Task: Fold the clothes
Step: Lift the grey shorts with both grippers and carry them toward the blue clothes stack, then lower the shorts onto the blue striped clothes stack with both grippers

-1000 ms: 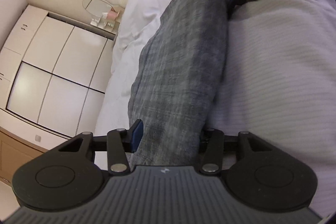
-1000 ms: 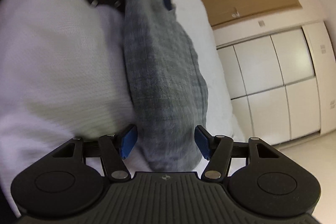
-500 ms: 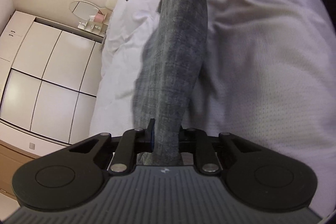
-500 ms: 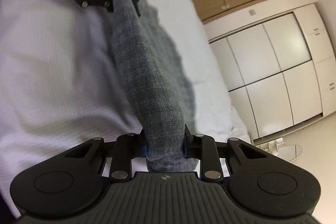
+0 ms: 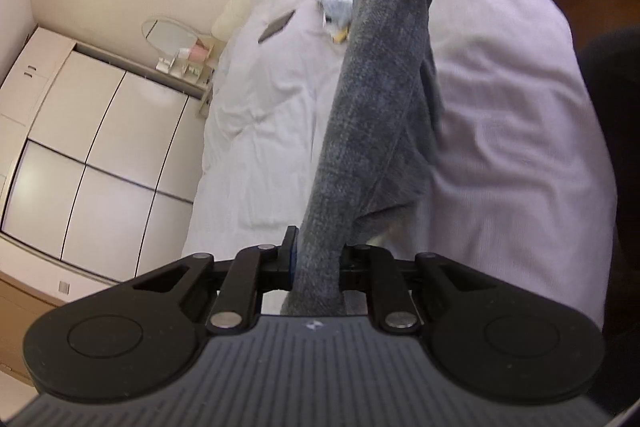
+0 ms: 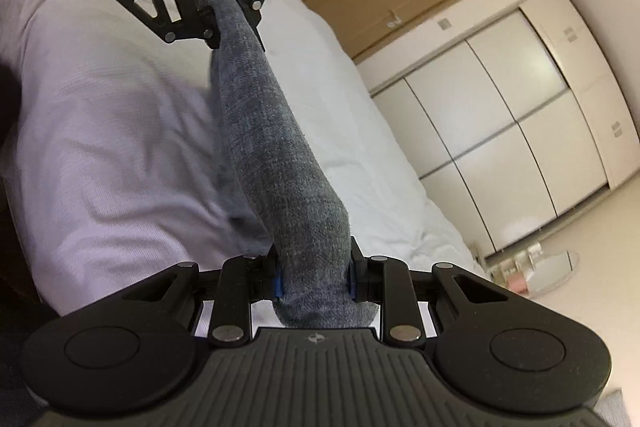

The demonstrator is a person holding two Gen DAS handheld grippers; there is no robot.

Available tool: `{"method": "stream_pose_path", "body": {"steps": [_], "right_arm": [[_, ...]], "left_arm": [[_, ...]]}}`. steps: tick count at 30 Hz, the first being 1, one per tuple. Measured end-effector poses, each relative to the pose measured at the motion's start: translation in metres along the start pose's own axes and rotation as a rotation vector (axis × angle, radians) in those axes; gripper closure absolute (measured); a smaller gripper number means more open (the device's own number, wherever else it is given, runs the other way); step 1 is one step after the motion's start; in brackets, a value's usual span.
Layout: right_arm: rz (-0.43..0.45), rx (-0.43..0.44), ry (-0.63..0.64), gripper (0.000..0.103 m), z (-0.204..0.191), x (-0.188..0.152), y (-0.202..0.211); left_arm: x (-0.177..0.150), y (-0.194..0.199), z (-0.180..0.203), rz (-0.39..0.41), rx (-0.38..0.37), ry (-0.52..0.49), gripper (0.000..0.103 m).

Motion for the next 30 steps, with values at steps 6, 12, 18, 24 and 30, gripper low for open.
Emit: {"method": "stream_pose_path", "body": {"steps": [6,12,18,24,30], "right_arm": [[-0.053,-0.085,-0.053,0.078,0.034,-0.027,0.033],[-0.150,-0.185,-0.125,0.078,0.082,-0.061,0.052],[-0.215,-0.344,-0.168,0.078,0.182,-0.099,0.046],[-0.234,-0.576,-0.117,0.078,0.294,-0.136,0.031],[-0.300,-0.621,-0.133,0.076,0.324,-0.213,-0.023]], "left_arm": [[0.047,-0.007,-0.010,0.139,-0.007,-0.060,0.090],[0.114,-0.044,-0.033,0.294,-0.008,-0.101,0.090],[0.206,-0.125,-0.085,0.417,0.044,-0.140,0.090],[0.300,-0.208,-0.150,0.487,0.233,-0.117,0.090],[0.336,-0.309,-0.078,0.451,0.061,-0.163,0.087]]}}
Point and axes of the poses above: each gripper's, at about its wrist camera, not at the fingertips, and y roughly against the way its jaws point, z to its right, x to its top, the point moved 6 cm from there along -y, roughly the way its jaws point, and after that the axes turned 15 degrees about -y, right-handed, at the moved point
